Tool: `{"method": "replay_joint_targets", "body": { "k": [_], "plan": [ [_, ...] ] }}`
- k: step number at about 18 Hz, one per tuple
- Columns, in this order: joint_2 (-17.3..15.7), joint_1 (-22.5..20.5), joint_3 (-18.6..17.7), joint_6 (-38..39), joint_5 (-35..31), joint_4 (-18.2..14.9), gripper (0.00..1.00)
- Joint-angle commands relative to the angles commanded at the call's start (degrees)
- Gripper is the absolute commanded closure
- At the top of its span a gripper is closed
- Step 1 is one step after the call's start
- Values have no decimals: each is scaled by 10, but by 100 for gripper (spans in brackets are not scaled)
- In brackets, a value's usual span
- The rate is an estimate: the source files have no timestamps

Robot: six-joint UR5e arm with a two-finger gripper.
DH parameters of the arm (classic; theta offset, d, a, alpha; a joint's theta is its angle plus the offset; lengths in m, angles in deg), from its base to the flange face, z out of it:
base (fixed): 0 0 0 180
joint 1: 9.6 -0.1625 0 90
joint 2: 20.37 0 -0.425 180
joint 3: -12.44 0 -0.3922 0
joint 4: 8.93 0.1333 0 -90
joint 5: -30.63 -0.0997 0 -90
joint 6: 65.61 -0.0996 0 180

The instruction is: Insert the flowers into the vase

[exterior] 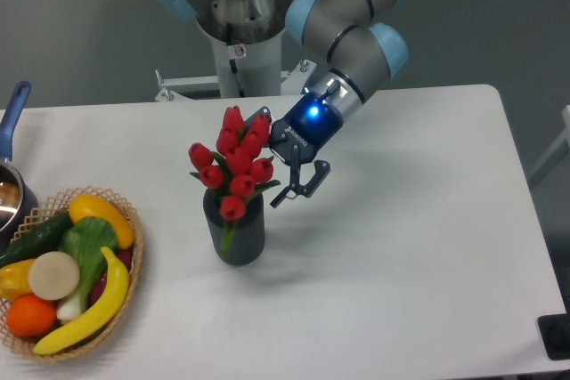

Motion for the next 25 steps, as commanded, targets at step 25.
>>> {"method": "replay_joint_targets", "body": {
  "k": [25],
  "plan": [
    [-68,-74,75,-10,-267,1,0]
  ]
}}
